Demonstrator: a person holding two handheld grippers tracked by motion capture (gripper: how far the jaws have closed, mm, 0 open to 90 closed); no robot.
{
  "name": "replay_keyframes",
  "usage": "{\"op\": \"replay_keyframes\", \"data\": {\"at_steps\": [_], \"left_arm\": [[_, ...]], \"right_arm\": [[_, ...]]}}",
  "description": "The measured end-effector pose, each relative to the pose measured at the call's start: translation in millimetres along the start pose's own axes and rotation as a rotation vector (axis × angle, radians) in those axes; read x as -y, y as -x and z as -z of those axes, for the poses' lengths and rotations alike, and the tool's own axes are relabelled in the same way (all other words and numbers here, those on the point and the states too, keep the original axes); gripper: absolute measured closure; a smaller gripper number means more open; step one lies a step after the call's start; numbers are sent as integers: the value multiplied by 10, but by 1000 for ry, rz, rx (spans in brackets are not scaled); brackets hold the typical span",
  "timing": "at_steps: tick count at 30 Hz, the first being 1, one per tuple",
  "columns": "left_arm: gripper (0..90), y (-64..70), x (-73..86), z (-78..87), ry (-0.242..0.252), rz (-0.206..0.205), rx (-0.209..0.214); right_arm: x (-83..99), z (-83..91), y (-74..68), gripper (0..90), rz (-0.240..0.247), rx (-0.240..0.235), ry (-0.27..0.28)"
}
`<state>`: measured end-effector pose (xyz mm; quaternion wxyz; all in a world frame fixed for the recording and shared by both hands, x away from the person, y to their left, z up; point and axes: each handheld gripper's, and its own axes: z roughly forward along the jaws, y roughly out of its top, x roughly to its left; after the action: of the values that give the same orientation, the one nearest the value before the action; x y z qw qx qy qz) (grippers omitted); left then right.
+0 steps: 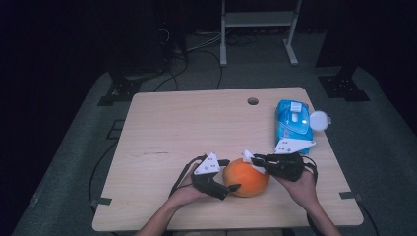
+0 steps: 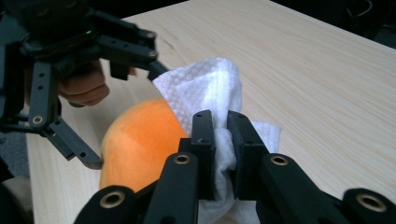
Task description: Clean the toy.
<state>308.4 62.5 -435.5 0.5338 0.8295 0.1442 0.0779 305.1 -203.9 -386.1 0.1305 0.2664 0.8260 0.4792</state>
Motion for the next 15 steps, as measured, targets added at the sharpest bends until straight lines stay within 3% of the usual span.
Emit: {"op": "replay_keyframes", "data": {"at_steps": [2,4,7,11,13,15], "left_arm": [[131,14,-13,-2,1,-7,-20],[193,38,-18,3,6,-11,-4],[278,95,-33,-9,1,-53,-15],[309,174,-47,-19,-21,-133,-18],[325,178,-29,-7,-21,-139,-20],[337,158,-9,4,-17,-134,-15]], "right_arm": [[-13,-20,-38,805,20,5,-7],[-33,-25,-69,804,33,12,-15],[-68,-25,-145,803,44,4,-12],[-116,-133,-311,801,81,-53,-15],[-137,-169,-375,801,107,-47,-27],[-147,-148,-348,803,107,-38,-31]]}}
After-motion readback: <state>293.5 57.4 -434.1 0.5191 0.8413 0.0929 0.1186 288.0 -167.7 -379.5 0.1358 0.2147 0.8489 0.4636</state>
